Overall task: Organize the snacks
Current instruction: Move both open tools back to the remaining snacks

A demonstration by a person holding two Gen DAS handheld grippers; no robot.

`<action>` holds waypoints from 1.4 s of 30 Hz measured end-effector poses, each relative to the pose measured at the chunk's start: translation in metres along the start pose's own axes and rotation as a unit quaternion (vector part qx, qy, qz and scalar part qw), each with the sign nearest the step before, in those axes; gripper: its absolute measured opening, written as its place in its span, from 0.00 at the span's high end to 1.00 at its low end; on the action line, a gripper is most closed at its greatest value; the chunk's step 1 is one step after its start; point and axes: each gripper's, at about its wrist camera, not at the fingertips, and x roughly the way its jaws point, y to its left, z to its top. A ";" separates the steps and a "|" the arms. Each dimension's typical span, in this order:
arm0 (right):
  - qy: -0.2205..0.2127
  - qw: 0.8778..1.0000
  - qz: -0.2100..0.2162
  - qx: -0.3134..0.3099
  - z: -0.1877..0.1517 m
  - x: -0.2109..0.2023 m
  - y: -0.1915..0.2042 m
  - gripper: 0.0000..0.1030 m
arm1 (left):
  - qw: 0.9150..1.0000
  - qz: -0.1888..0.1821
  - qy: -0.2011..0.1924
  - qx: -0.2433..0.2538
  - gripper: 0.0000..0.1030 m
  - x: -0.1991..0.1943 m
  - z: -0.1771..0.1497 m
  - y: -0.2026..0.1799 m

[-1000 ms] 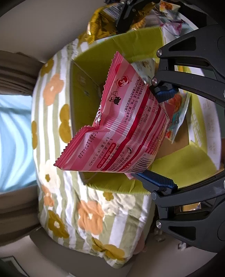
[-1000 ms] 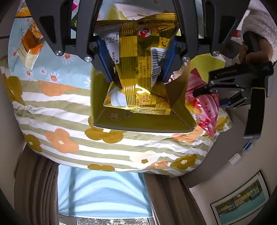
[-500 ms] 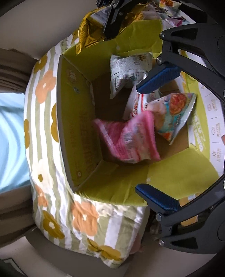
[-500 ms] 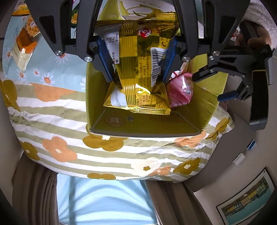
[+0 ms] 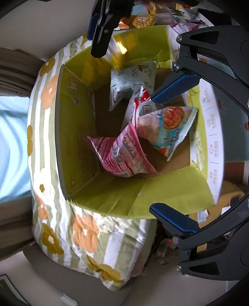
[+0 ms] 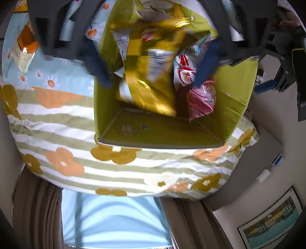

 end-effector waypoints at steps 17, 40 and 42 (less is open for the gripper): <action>-0.017 0.999 0.009 0.039 -0.032 -0.044 0.001 0.00 | 0.999 -0.027 -0.025 0.022 0.00 -0.034 -0.023 -0.015; -0.043 0.987 -0.103 0.120 -0.142 -0.184 -0.107 0.00 | 0.975 -0.150 -0.030 0.159 0.00 -0.069 -0.059 -0.177; -0.037 0.986 -0.110 0.119 -0.158 -0.195 -0.124 0.00 | 0.976 -0.152 -0.027 0.154 0.00 -0.073 -0.067 -0.197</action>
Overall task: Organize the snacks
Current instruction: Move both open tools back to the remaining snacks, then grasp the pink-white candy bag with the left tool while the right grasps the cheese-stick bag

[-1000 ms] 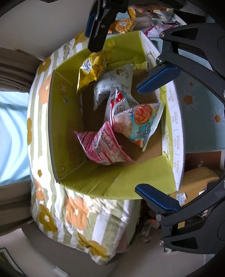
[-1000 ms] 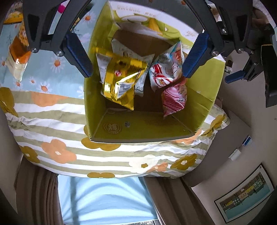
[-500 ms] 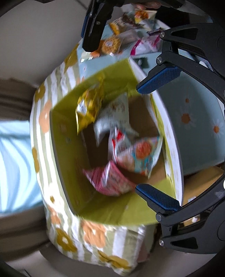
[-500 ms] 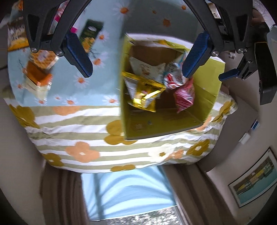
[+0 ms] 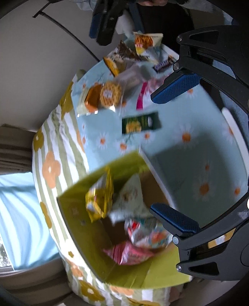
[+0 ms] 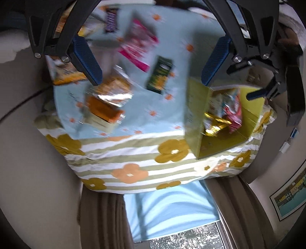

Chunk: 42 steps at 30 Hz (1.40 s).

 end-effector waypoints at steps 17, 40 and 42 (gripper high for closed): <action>0.101 0.994 0.008 -0.039 -0.080 -0.001 -0.132 0.00 | 0.996 -0.001 0.049 -0.070 0.00 0.044 -0.039 -0.135; 0.251 0.964 -0.003 -0.088 -0.118 0.086 -0.149 0.00 | 0.986 -0.005 0.169 0.009 0.18 0.182 -0.039 -0.155; 0.256 0.962 -0.004 -0.094 -0.119 0.090 -0.147 0.00 | 0.985 -0.006 0.172 0.016 0.21 0.186 -0.040 -0.158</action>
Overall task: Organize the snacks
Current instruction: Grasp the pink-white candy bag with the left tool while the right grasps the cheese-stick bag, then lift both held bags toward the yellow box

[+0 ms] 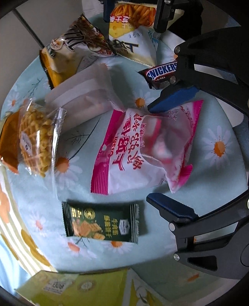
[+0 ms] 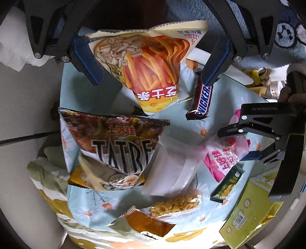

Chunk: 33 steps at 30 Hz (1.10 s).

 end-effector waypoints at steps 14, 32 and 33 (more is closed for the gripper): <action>0.030 0.999 -0.011 -0.029 0.011 0.018 0.009 0.07 | 1.000 0.005 0.012 -0.005 0.50 -0.003 0.005 0.013; 0.032 0.999 -0.008 -0.034 0.002 0.025 0.010 0.40 | 0.999 -0.002 -0.014 -0.040 0.57 -0.023 -0.011 0.029; 0.028 0.999 -0.006 -0.032 -0.002 0.020 0.009 0.40 | 0.999 -0.002 -0.016 -0.042 0.57 -0.026 -0.012 0.029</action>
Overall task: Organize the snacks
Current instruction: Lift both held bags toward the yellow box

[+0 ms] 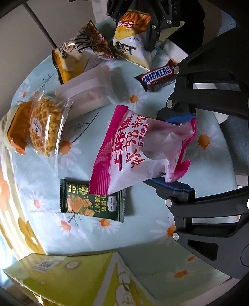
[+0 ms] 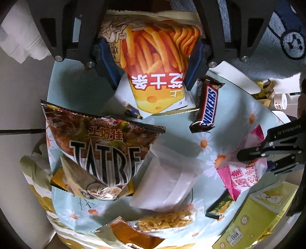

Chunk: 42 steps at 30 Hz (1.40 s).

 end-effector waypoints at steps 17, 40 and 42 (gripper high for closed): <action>-0.090 0.994 0.056 0.000 -0.006 -0.064 0.022 0.40 | 0.996 0.012 -0.077 -0.048 0.57 -0.083 -0.036 0.005; -0.238 0.967 0.078 -0.054 0.133 -0.153 0.172 0.40 | 0.970 0.053 -0.211 -0.110 0.57 -0.223 -0.018 0.194; -0.250 0.963 0.083 -0.061 0.155 -0.159 0.194 0.40 | 0.967 0.059 -0.215 -0.119 0.57 -0.228 -0.016 0.222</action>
